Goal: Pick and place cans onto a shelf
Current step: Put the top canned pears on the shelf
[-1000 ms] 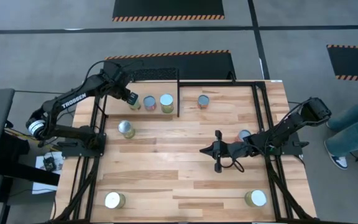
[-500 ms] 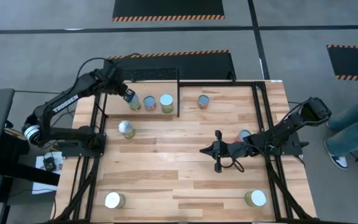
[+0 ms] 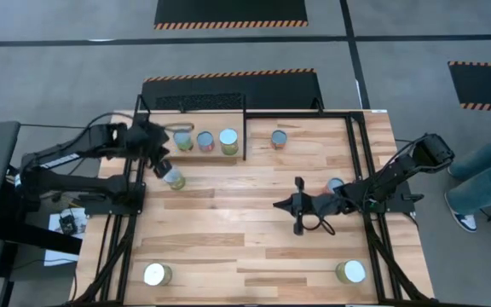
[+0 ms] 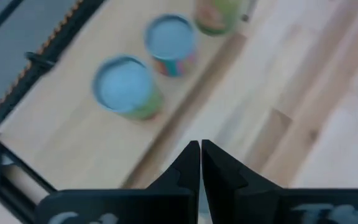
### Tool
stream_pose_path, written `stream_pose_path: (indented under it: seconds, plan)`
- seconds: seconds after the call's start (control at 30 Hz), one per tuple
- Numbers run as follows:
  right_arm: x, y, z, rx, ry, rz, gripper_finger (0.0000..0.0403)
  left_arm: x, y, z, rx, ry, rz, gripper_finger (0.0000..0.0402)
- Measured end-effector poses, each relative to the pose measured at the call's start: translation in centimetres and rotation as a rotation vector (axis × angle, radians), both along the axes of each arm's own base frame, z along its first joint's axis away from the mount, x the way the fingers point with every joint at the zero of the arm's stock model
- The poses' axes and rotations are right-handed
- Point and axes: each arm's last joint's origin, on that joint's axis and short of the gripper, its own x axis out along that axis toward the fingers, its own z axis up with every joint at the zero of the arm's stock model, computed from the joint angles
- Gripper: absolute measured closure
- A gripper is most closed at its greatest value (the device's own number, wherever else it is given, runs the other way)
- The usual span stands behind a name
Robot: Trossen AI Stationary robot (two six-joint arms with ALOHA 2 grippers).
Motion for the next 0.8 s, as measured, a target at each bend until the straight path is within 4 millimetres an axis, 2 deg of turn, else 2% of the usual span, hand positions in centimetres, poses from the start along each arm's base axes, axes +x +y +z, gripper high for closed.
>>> stream_pose_path:
  seconds: [0.17, 0.4, 0.53, 0.67, 0.8]
  plan:
    - [0.9, -0.3, -0.7, -0.061, -0.026, 0.019, 0.0398, 1.1, -2.3, -0.4, -0.008, 0.025, -0.088, 0.0397]
    - [3.1, -1.0, -2.9, 0.018, -0.129, 0.155, 0.0398, 3.8, -4.5, -2.0, -0.021, 0.118, -0.163, 0.0397]
    - [3.4, -1.1, -3.7, 0.045, -0.134, 0.174, 0.0399, 5.1, -5.6, -3.0, -0.087, 0.164, -0.173, 0.0397]
    - [3.4, -1.1, -3.8, 0.05, -0.134, 0.172, 0.0395, 6.1, -6.8, -4.0, -0.136, 0.215, -0.187, 0.0386]
    - [3.4, -1.1, -3.7, 0.051, -0.139, 0.172, 0.0397, 7.1, -8.0, -5.2, -0.078, 0.283, -0.213, 0.0356]
